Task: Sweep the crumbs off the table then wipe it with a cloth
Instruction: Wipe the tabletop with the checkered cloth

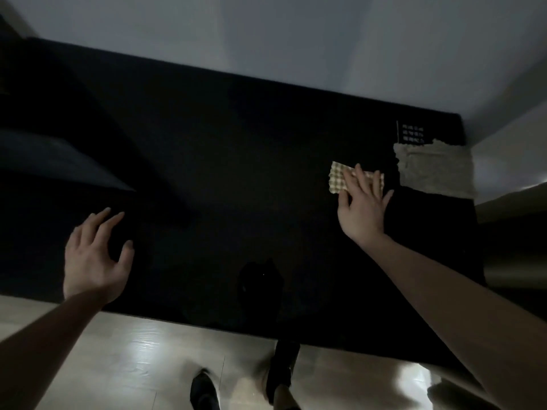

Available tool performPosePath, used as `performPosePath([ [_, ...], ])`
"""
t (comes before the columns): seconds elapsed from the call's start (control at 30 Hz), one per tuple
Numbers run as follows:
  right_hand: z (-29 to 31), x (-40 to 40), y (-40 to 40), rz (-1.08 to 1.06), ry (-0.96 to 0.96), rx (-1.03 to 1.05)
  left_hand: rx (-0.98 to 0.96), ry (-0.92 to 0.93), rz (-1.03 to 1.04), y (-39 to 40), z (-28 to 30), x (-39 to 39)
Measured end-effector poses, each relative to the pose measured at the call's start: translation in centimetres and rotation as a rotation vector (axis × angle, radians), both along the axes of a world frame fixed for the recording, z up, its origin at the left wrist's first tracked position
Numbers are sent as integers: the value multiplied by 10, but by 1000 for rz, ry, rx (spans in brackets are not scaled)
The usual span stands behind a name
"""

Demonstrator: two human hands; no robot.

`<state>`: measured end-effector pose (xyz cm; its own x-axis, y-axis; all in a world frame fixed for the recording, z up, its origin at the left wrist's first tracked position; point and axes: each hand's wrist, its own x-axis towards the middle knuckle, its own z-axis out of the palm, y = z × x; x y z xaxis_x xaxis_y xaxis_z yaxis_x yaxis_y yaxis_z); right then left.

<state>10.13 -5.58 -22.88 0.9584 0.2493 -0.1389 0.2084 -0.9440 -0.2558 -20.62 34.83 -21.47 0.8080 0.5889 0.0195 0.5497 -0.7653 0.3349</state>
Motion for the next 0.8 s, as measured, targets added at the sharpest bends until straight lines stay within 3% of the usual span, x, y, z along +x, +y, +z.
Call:
performPosePath([
  [0.2,-1,-97,-16,272,27,207,36,0,-25,1,-3,-1],
  [0.33,-5,-172,-27,347,-7,187,55,54,-19,-1,-3,-3],
  [0.8,-6,-287,-56,229,49,127,8,277,-40,-3,16,-5],
])
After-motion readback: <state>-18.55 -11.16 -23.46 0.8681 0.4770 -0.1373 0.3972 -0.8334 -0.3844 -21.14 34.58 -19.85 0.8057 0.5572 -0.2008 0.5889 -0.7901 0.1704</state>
